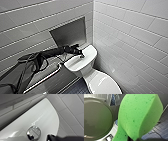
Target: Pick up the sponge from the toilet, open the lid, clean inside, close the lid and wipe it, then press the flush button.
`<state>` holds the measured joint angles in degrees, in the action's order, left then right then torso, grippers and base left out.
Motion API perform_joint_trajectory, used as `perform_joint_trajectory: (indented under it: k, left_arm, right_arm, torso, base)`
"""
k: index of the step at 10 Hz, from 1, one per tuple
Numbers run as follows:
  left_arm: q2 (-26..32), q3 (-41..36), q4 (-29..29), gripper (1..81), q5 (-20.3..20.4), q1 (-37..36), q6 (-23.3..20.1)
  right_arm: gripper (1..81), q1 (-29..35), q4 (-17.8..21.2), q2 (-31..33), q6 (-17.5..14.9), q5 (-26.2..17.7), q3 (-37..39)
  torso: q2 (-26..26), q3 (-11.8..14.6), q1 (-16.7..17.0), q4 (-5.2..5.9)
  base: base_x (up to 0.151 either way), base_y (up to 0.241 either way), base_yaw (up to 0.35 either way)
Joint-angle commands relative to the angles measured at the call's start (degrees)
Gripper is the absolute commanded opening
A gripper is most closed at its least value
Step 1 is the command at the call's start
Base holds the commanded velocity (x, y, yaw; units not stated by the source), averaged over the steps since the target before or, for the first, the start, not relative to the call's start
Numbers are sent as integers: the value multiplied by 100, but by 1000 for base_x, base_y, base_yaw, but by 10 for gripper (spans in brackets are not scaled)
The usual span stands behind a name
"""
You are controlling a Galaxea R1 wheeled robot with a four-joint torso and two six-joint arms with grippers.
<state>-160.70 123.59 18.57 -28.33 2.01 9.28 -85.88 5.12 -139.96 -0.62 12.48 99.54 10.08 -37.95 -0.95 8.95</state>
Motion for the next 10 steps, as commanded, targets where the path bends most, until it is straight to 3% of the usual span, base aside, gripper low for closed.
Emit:
perform_joint_trajectory:
  k: [1, 5, 7, 8, 10]
  left_arm:
    - [1686, -2298, 121, 10, -138, -560, 4]
    - [2988, -4042, -546, 10, -69, 926, -22]
    - [3473, -4685, -1108, 10, 529, 2015, -22]
    - [3544, -4712, -1363, 10, 618, 2646, -22]
    - [3615, -4642, -2013, 10, 1171, 3870, -22]
  right_arm:
    - [10, -91, -2, 71, -17, -310, -137]
    - [10, -74, -2, 27, -26, -185, -102]
    - [10, -83, -11, -43, -26, -185, -67]
    - [10, -83, -2, -78, -26, -185, -32]
    - [10, -92, -11, -201, -26, -194, 143]
  torso:
    - [-2, 0, 0, 0]
    - [-2, 0, 0, 0]
    - [0, 0, 0, 0]
    - [0, 0, 0, 0]
    - [0, 2, 0, 0]
  base:
    - [0, 0, 0]
    - [0, 0, 0]
    - [0, 0, 0]
    - [0, 0, 0]
    - [0, 0, 0]
